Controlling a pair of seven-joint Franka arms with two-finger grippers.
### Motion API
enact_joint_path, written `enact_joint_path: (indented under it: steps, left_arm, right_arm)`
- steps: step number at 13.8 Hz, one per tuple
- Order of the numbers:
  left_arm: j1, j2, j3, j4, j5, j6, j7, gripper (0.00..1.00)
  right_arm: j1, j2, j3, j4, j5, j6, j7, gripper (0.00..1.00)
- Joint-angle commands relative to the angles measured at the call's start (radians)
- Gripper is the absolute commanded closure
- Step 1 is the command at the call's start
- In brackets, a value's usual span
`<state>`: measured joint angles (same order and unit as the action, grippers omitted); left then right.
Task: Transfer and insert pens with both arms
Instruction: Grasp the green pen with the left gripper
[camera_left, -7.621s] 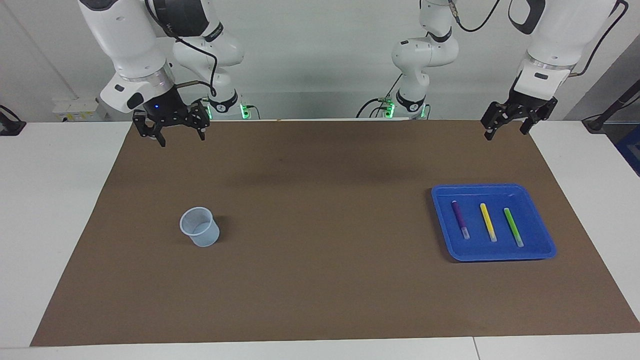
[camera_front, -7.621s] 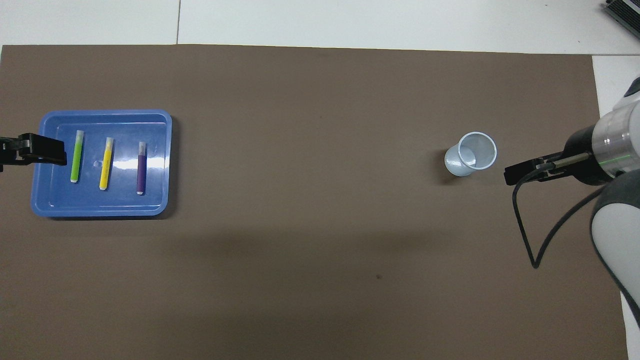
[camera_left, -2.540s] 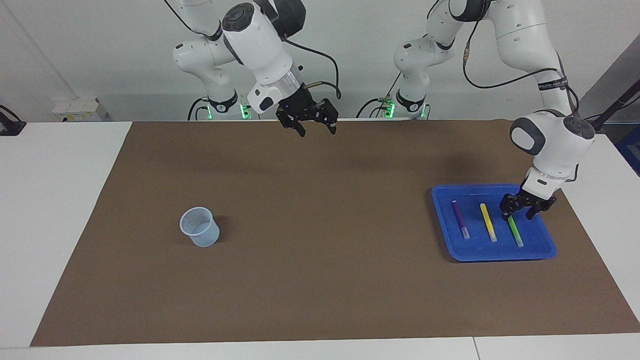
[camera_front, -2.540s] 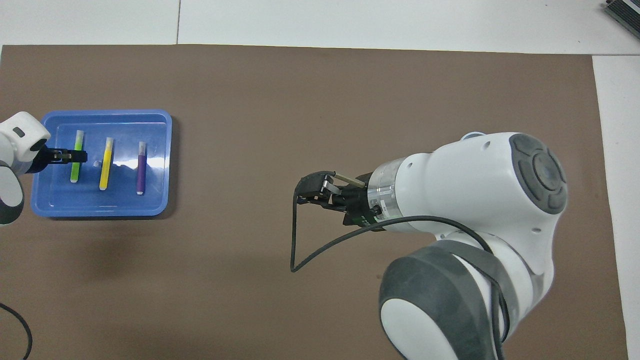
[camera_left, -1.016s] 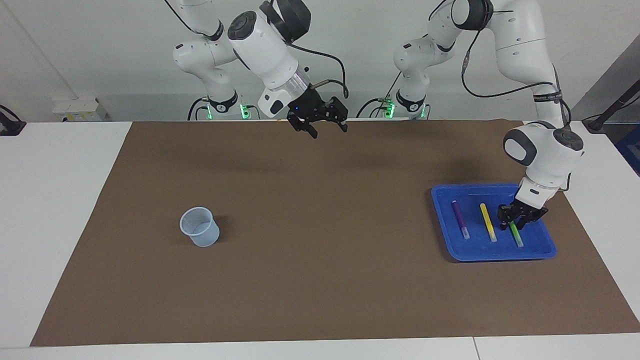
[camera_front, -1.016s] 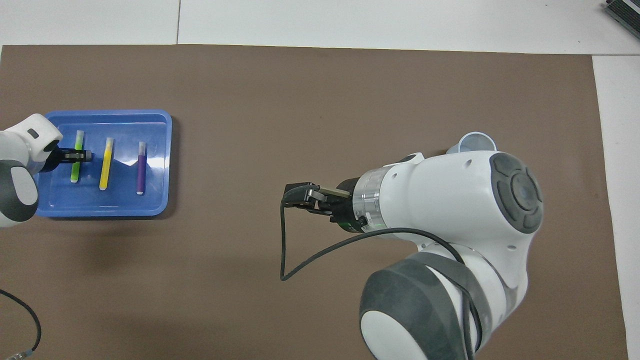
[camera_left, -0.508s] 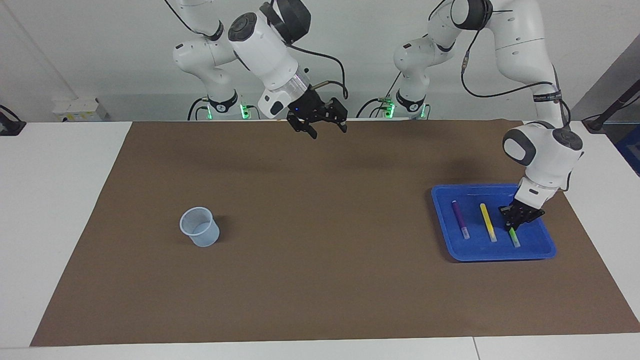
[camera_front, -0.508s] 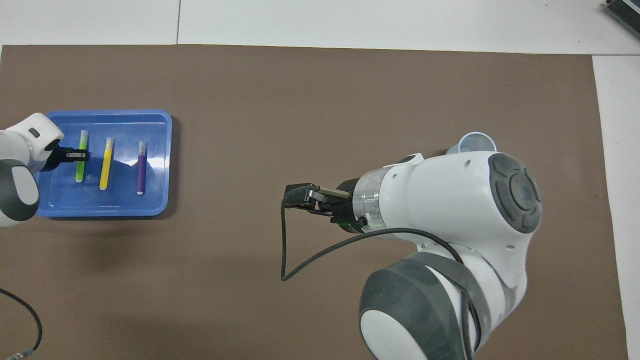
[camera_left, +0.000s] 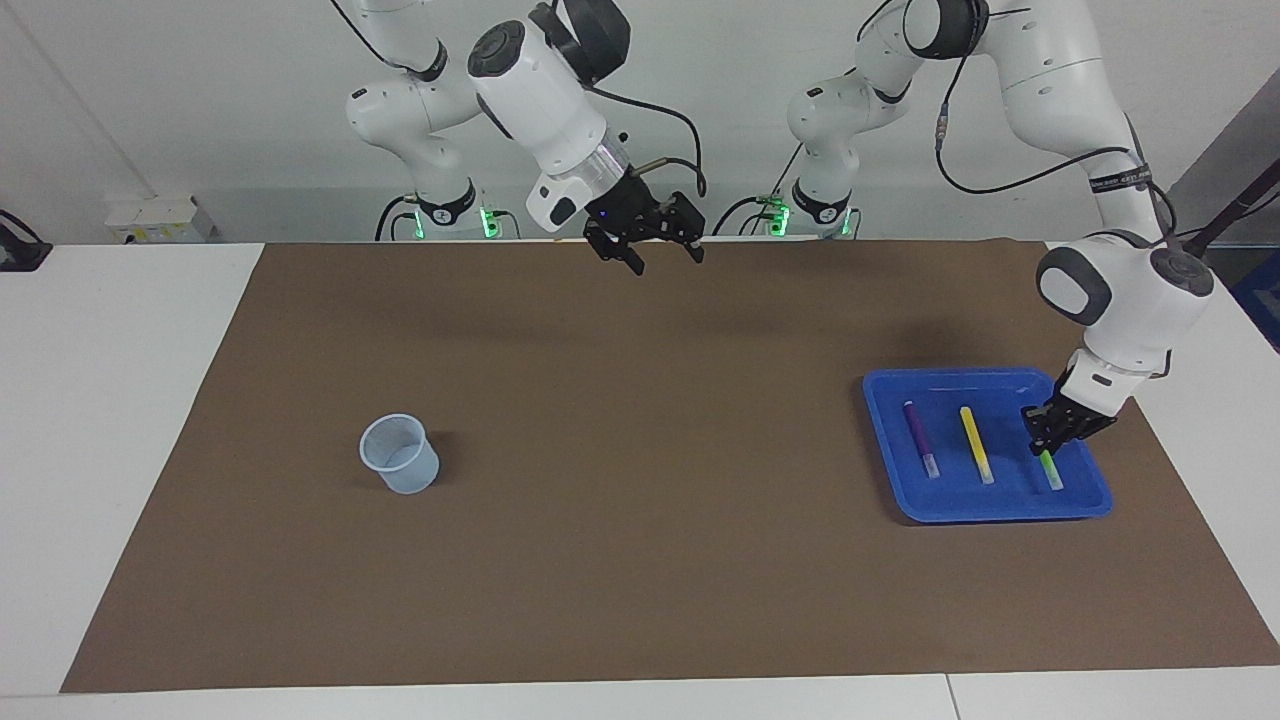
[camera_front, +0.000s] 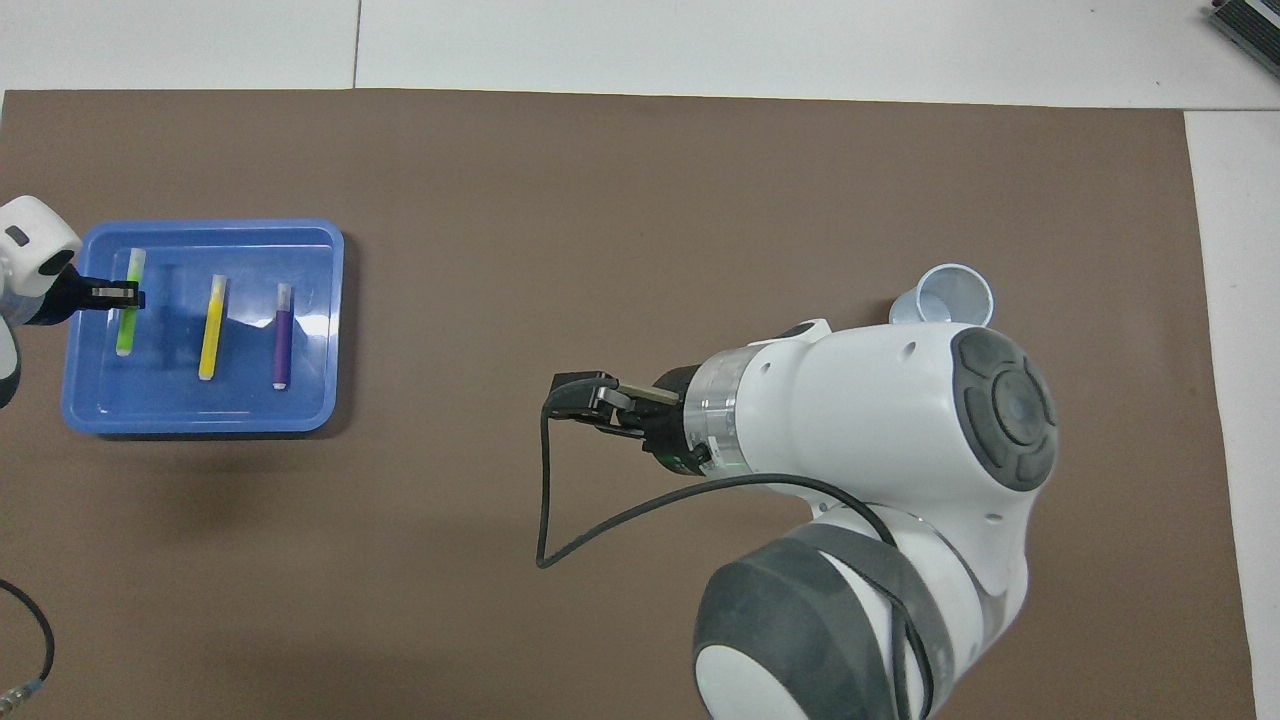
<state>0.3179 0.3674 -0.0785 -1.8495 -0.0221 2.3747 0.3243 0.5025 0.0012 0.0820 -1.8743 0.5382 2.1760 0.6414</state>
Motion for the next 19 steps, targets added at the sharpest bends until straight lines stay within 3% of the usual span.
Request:
enact_joint_path:
  steps: [1,5,8,11,13,19]
  left_arm:
    - [0.03,-0.047,-0.006,0.001,-0.002,-0.063,0.001,1.0]
    - [0.017,-0.122,-0.007,0.003,-0.065,-0.194,-0.088,1.0]
    - [-0.002,-0.172,-0.03,0.027,-0.194,-0.359,-0.398,1.0]
    - [-0.048,-0.232,-0.046,0.042,-0.206,-0.452,-0.589,1.0]
    - [-0.051,-0.266,-0.053,0.061,-0.277,-0.538,-0.749,1.0]
    - [-0.106,-0.379,-0.084,0.047,-0.407,-0.646,-1.202,1.0]
  right_arm:
    - [0.002,0.002,0.001,-0.012,0.031,0.024,0.011,0.0]
    - [0.002,0.002,0.001,-0.012,0.031,0.022,0.011,0.0]
    - [0.002,0.002,0.001,-0.012,0.031,0.022,0.011,0.0]
    - [0.002,0.002,0.001,-0.012,0.031,0.022,0.011,0.0]
    - [0.002,0.002,0.001,-0.012,0.031,0.021,0.012,0.0]
    - [0.002,0.002,0.001,-0.012,0.031,0.021,0.014,0.0]
